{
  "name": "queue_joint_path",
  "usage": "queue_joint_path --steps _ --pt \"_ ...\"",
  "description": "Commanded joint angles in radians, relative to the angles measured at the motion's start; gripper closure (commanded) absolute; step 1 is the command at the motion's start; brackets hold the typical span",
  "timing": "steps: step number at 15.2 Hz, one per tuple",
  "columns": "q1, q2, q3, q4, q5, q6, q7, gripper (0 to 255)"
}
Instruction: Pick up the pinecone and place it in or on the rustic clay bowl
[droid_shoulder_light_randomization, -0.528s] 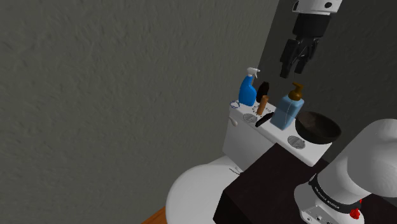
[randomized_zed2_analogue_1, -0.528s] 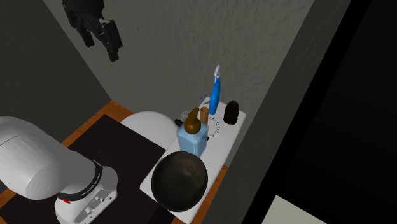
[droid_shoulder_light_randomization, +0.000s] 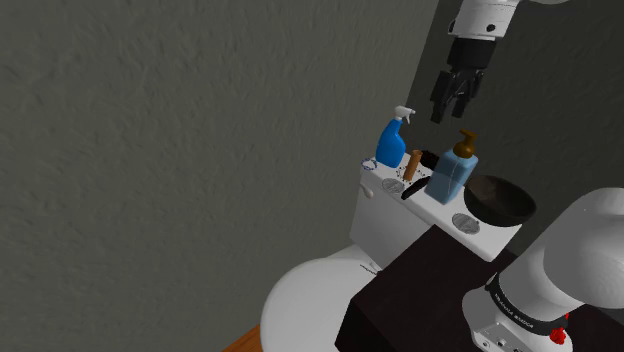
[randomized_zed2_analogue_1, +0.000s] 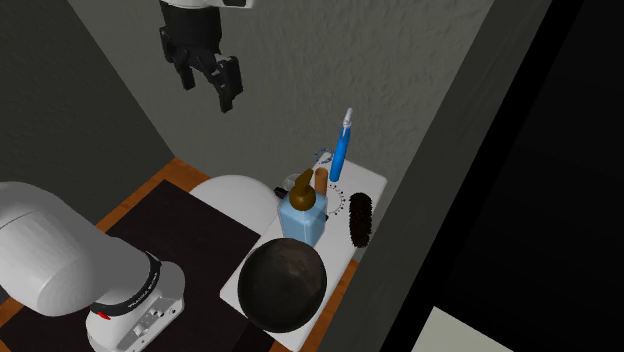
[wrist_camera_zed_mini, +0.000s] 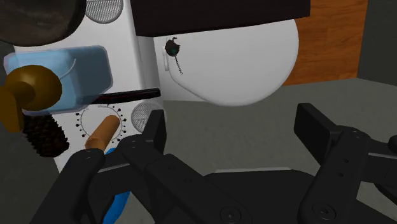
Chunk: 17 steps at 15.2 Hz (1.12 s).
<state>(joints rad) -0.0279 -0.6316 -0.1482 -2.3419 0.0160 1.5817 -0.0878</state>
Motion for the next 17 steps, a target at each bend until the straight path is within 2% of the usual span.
queue_joint_path --steps 1,9,17 --pt "-0.011 0.053 -0.037 0.011 -0.017 0.038 -0.041 0" --pt "-0.039 0.301 -0.166 0.101 -0.03 0.172 -0.193 0" --pt "-0.073 0.598 -0.268 0.269 0.04 0.259 -0.362 0"
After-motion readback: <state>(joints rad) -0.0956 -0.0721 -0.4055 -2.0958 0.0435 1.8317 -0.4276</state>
